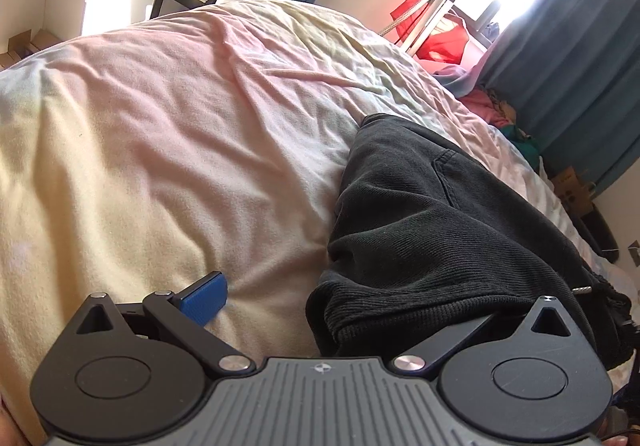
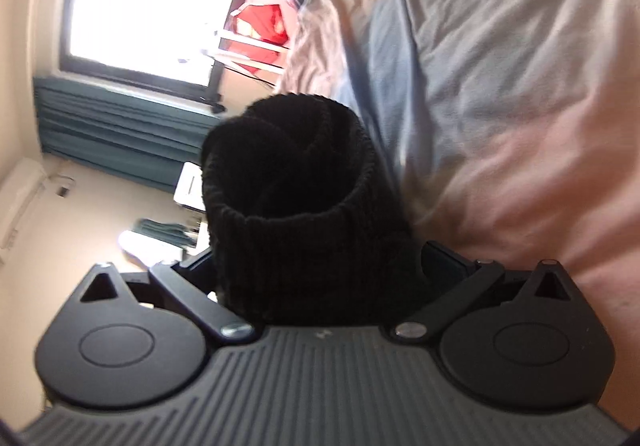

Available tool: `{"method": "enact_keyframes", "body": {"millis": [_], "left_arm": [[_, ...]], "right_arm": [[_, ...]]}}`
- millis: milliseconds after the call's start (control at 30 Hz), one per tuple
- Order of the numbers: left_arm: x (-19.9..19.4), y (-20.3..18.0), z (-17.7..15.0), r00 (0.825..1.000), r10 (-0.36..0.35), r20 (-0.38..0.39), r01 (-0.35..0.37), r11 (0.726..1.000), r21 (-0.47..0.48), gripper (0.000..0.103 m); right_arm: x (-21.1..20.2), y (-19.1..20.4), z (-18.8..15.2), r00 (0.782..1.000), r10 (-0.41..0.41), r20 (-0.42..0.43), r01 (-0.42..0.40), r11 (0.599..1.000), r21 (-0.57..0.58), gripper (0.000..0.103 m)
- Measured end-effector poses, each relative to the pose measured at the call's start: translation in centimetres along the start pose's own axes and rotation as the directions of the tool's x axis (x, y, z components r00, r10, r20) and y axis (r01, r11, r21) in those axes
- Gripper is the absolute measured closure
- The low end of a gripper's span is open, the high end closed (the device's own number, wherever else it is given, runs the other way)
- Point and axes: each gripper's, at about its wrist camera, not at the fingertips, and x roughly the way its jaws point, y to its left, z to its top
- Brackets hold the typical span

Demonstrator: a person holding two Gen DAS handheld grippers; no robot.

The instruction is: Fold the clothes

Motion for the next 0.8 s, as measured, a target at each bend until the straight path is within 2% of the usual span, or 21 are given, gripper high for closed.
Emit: {"method": "enact_keyframes", "body": {"millis": [67, 167, 267, 367, 433, 500, 567, 633, 667, 700, 800], "left_arm": [[0.2, 0.1, 0.1, 1.0, -0.002, -0.003, 0.002, 1.0, -0.005, 0.0], [0.3, 0.2, 0.2, 1.0, -0.004, -0.005, 0.004, 1.0, -0.01, 0.0], [0.3, 0.4, 0.2, 1.0, -0.008, -0.006, 0.008, 1.0, -0.027, 0.0], [0.4, 0.6, 0.3, 1.0, -0.017, -0.007, 0.017, 0.999, -0.047, 0.0], [0.7, 0.7, 0.5, 0.998, -0.056, -0.029, 0.054, 0.996, -0.064, 0.0], [0.8, 0.5, 0.6, 0.994, -0.087, -0.067, 0.084, 0.995, -0.048, 0.0], [0.5, 0.0, 0.4, 0.99, -0.1, -0.096, 0.099, 0.995, -0.021, 0.001], [0.0, -0.1, 0.2, 0.985, -0.13, -0.117, 0.128, 0.991, -0.023, 0.001], [-0.4, 0.0, 0.1, 0.978, -0.16, -0.132, 0.156, 0.987, -0.036, 0.001], [-0.7, 0.1, 0.0, 0.967, -0.203, -0.151, 0.197, 0.979, -0.053, 0.001], [-2.2, 0.8, 0.4, 0.923, -0.357, -0.146, 0.345, 0.933, -0.103, 0.001]], "right_arm": [[1.1, 0.6, -0.7, 0.999, -0.038, -0.022, 0.036, 0.996, -0.08, 0.0], [2.5, 1.2, -1.2, 0.997, -0.014, -0.078, 0.005, 0.994, -0.109, 0.0], [2.0, 1.8, -1.3, 0.993, 0.09, -0.069, -0.097, 0.99, -0.103, 0.0], [0.8, 1.7, -1.2, 0.97, 0.24, -0.027, -0.241, 0.969, -0.049, 0.0], [1.1, 2.0, -1.4, 0.977, 0.209, -0.039, -0.212, 0.973, -0.092, 0.0], [2.1, 2.1, -2.0, 0.993, 0.092, -0.078, -0.103, 0.983, -0.153, 0.0], [3.1, 1.8, -2.2, 0.995, -0.026, -0.096, 0.008, 0.984, -0.18, 0.02], [2.8, 1.8, -2.2, 0.996, -0.059, -0.073, 0.045, 0.982, -0.184, 0.031], [2.5, 2.0, -2.2, 0.996, -0.072, -0.052, 0.061, 0.98, -0.19, 0.039], [2.1, 2.3, -2.2, 0.996, -0.081, -0.031, 0.073, 0.978, -0.195, 0.042], [1.0, 3.0, -2.6, 0.996, -0.085, 0.009, 0.086, 0.975, -0.205, 0.052]]}}
